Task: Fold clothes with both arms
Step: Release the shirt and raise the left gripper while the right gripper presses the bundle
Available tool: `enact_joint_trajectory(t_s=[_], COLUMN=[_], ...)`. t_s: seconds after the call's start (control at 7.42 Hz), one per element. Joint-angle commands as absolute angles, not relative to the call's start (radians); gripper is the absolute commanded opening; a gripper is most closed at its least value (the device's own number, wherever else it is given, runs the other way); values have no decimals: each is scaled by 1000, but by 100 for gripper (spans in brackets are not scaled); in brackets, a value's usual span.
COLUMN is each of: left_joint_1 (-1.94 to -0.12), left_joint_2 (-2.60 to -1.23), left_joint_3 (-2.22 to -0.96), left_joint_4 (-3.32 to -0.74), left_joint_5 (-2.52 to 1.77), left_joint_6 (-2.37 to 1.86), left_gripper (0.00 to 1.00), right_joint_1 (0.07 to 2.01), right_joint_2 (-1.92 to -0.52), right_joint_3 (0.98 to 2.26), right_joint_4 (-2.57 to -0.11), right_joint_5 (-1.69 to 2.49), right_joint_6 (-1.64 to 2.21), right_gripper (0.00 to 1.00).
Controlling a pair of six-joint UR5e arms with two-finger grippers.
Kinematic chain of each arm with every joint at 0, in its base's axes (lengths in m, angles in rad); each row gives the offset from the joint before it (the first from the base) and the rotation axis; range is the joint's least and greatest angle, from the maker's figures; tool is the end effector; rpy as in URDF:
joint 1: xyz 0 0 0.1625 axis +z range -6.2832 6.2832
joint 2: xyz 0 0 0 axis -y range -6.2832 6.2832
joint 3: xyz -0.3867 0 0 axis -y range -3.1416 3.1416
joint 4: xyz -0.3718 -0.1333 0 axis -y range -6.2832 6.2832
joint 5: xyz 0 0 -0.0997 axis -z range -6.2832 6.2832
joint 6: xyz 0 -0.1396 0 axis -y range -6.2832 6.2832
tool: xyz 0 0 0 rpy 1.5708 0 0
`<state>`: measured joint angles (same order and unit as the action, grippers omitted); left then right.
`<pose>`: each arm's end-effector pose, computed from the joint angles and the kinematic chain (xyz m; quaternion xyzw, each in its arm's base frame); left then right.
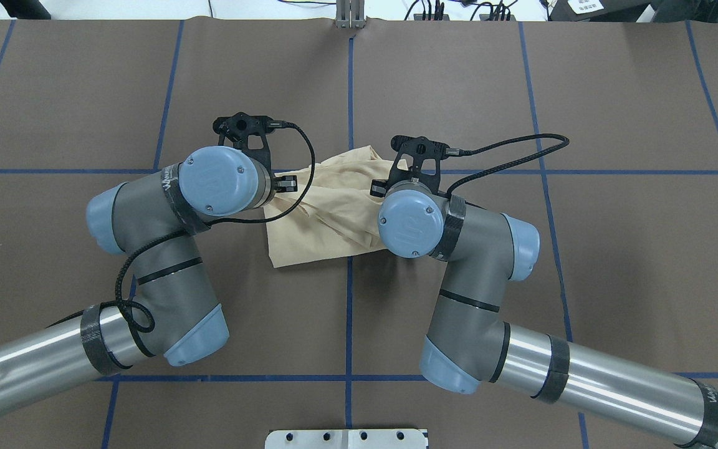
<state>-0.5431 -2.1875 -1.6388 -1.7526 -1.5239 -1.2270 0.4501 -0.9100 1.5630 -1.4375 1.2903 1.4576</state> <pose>0.5120 -0.4724 0.2571 0.1993 0.3700 -0.1001 0.9019 -0.5537 -0.4585 0.2661 0.2295 -0.3285 0.2061 0.8927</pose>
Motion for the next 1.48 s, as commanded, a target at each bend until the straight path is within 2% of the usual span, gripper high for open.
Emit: enact_joint_trajectory(t_s=[0.0,0.4,0.67,0.94,1.35], left_joint_1=[-615,-777,-782,-782,-781], left_joint_2=[-2163,-2065,-2043,-2042,-2042], left_joint_3=[-1652,-1654,-1654,-1655,-1655], left_joint_4=[-1833,-1926,-1954,-1954,-1954], left_joint_5=[-1540,-1736,-1741,-1741,-1741], left_joint_6=[-1028,-680,-675,-681,-684], left_gripper=[100,100,100,100,100], right_joint_1=[520,474,385,362,356], right_joint_2=[-891,-788,-729,-580,-565], right_joint_3=[1595,1621,1589,1374,1312], right_joint_4=[-1440,-1562,-1653,-1692,-1689], right_joint_5=[1485,1502,1450,1453,1453], right_joint_6=[1404,1500,1596,1630,1634], right_gripper=[100,100,99,99,97])
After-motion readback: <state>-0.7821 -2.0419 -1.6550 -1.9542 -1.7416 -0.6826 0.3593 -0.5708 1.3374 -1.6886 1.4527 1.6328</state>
